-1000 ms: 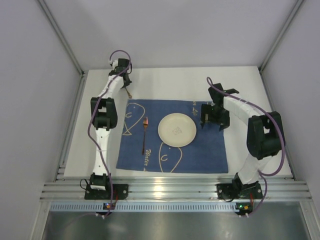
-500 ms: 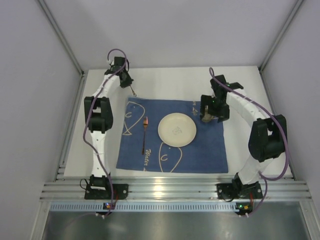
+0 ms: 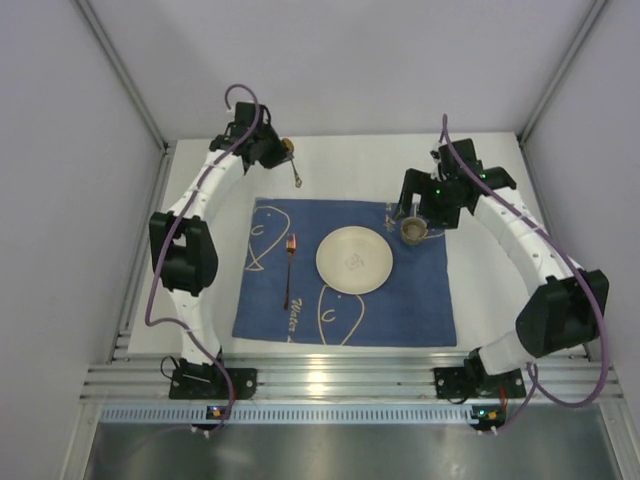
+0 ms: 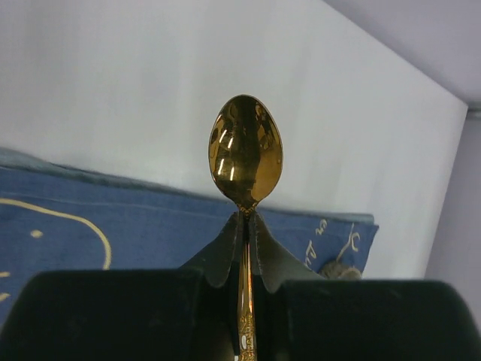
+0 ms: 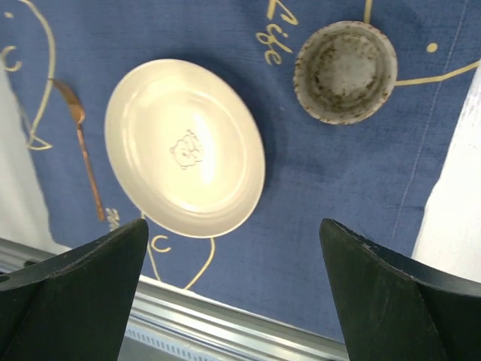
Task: Set the dinner table for one person
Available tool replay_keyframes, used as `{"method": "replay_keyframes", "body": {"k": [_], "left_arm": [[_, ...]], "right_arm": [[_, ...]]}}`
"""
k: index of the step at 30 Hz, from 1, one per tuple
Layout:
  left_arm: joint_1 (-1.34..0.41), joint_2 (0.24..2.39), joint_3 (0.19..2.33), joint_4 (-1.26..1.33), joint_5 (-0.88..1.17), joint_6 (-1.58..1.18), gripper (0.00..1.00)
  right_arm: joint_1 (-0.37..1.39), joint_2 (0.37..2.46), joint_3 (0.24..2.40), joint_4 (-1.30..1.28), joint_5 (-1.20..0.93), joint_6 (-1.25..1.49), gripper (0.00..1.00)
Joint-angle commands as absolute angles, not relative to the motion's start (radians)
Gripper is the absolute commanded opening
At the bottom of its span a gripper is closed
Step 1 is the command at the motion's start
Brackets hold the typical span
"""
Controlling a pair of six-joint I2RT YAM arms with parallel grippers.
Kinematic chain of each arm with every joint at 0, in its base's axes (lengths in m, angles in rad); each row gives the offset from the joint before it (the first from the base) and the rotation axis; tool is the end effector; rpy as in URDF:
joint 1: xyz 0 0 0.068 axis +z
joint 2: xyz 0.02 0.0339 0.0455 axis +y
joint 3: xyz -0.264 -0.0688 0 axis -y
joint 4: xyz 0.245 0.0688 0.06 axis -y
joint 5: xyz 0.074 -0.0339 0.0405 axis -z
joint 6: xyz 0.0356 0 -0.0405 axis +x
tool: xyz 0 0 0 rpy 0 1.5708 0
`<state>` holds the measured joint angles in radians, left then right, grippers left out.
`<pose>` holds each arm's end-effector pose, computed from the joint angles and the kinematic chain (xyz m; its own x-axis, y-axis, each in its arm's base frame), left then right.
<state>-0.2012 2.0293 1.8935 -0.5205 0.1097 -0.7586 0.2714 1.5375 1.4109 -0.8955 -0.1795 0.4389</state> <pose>0.4640 -0.0986 0.3098 -0.6291 -0.5695 -0.5291 -0.2054 0.7782 -0.5935 0.3053 0.0916 0.3129 -0.8943 0.1852 -0.4074 0.0293 0.9327 0.3595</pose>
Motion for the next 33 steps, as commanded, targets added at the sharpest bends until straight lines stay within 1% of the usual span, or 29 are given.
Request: {"method": "replay_keyframes", "body": {"k": [1, 2, 8, 13, 17, 22, 29, 30, 32, 33], "left_arm": [[-0.305, 1.951, 1.845, -0.498, 0.158, -0.793, 0.0], [-0.346, 1.942, 1.833, -0.5, 0.155, -0.793, 0.0], [-0.466, 1.922, 1.836, -0.525, 0.149, -0.795, 0.0], [-0.543, 1.965, 1.934, -0.594, 0.115, -0.772, 0.0], [-0.566, 1.976, 1.973, -0.617, 0.103, -0.756, 0.0], [-0.583, 1.962, 1.973, -0.626, 0.101, -0.759, 0.0], [-0.646, 1.951, 1.993, -0.624, 0.104, -0.759, 0.0], [-0.649, 1.951, 1.999, -0.623, 0.11, -0.761, 0.0], [-0.658, 1.956, 2.013, -0.627, 0.13, -0.764, 0.0], [-0.66, 1.956, 2.017, -0.63, 0.133, -0.765, 0.0]], "right_arm": [[0.262, 1.401, 1.356, -0.775, -0.277, 0.497, 0.97], [0.262, 1.379, 1.326, -0.755, -0.29, 0.515, 0.97], [0.262, 1.237, 1.221, -0.651, -0.356, 0.583, 0.98], [0.262, 1.122, 1.143, -0.583, -0.351, 0.62, 0.98], [0.262, 1.063, 1.1, -0.534, -0.365, 0.649, 0.98], [0.262, 1.06, 1.072, -0.483, -0.397, 0.672, 0.97], [0.273, 1.104, 1.011, -0.336, -0.446, 0.748, 0.9], [0.272, 1.114, 1.003, -0.318, -0.449, 0.756, 0.87], [0.278, 1.138, 0.988, -0.282, -0.457, 0.775, 0.84], [0.281, 1.149, 0.988, -0.266, -0.457, 0.775, 0.81]]}}
